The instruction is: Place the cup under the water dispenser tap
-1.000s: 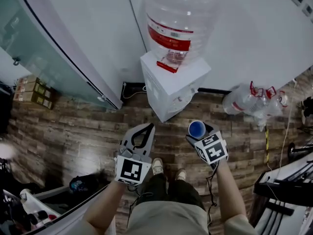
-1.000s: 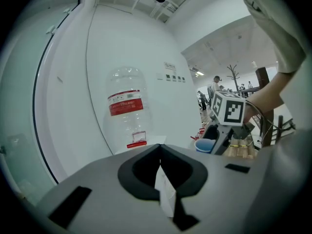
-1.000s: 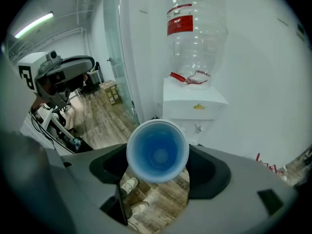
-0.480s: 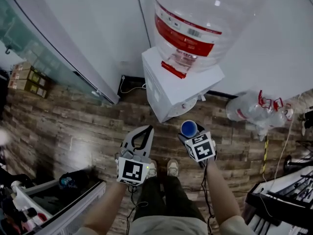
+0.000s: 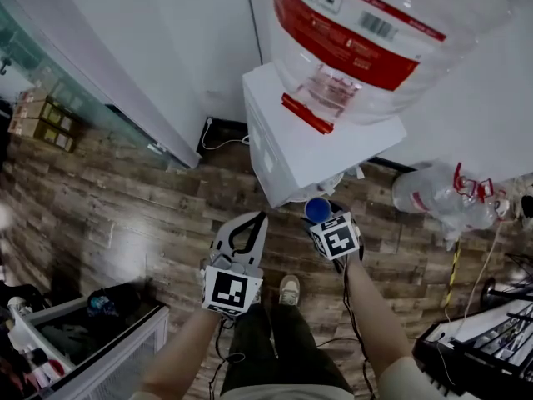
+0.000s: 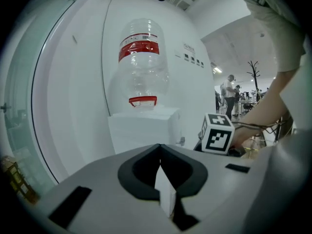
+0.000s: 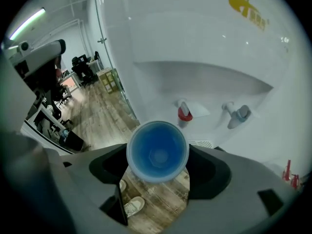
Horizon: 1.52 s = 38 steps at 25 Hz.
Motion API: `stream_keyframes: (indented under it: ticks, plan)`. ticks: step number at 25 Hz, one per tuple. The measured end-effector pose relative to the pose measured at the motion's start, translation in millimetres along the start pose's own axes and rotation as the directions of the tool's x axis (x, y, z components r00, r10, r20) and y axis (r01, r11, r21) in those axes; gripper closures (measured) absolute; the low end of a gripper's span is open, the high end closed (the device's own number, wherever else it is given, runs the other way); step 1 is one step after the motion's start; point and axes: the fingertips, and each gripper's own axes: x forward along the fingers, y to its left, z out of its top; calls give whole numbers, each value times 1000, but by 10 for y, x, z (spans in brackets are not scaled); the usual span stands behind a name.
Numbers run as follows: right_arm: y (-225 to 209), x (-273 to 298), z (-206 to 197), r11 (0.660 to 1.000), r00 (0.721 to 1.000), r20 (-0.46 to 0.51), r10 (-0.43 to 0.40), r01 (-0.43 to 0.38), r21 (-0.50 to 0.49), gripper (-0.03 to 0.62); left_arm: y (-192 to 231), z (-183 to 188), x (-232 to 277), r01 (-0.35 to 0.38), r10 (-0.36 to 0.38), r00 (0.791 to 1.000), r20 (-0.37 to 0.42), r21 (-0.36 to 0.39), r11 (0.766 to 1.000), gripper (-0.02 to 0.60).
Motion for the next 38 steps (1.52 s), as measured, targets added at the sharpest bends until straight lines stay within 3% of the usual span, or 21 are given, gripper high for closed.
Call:
stream_keyframes:
  ticks: [4, 11, 20, 31, 38]
  plan:
    - [-112, 366, -33, 1000, 1000, 9, -7, 7, -20, 227, -18, -156, 167, 5, -5, 1000, 26, 28, 1000, 575]
    - [-380, 930, -179, 999, 998, 38, -45, 45, 7, 226, -3, -570, 392, -6, 6, 1000, 5, 18, 1000, 575]
    - [-486, 1338, -261, 998, 996, 79, -28, 24, 51, 223, 27, -889, 594, -7, 7, 1000, -3, 28, 1000, 575]
    - [-518, 1410, -159, 998, 986, 161, -31, 21, 64, 212, -21, -1076, 582, 3, -2, 999, -53, 13, 1000, 575]
    - [-522, 1336, -240, 997, 989, 145, -20, 9, 80, 125, -54, -1053, 568, 18, -19, 997, -77, -4, 1000, 575]
